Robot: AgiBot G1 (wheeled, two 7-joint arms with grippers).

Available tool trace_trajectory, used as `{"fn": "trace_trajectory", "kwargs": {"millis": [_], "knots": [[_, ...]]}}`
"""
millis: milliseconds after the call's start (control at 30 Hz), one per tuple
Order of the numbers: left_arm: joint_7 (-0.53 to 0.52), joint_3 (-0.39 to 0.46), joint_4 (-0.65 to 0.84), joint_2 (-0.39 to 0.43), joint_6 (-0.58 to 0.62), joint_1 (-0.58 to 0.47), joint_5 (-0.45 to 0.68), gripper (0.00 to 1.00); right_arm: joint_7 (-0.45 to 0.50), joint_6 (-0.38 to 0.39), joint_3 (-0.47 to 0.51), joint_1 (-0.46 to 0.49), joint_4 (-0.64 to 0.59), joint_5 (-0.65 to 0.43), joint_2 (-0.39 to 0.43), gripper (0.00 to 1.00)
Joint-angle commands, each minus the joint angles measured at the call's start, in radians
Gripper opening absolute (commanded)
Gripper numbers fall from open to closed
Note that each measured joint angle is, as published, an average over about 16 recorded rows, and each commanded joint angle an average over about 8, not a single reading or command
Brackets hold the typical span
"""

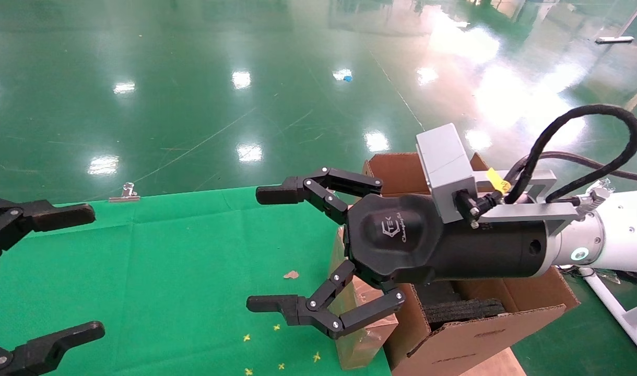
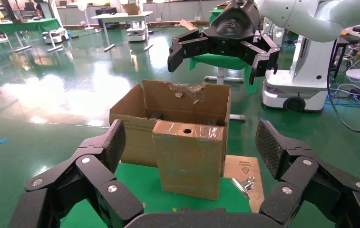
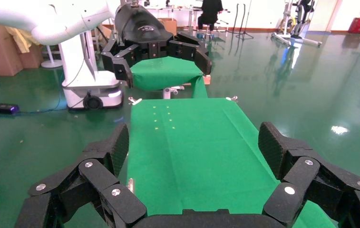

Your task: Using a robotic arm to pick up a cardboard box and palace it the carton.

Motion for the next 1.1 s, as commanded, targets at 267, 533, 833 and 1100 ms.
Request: {"fn": "trace_trajectory", "kwargs": {"millis": [267,533,833,1100], "knots": [[0.0,0.0,0.0,0.0,0.0,0.0,0.0,1.0,0.0,0.0,0.0,0.0,0.0,0.0,0.0,1.0],[0.0,0.0,0.0,0.0,0.0,0.0,0.0,1.0,0.0,0.0,0.0,0.0,0.0,0.0,0.0,1.0],[0.0,0.0,0.0,0.0,0.0,0.0,0.0,1.0,0.01,0.003,-0.01,0.004,0.006,-0.016,-0.001,1.0],[0.001,0.001,0.001,0.0,0.0,-0.001,0.0,1.0,0.109,0.005,-0.11,0.102,0.053,-0.205,-0.021,1.0]]}}
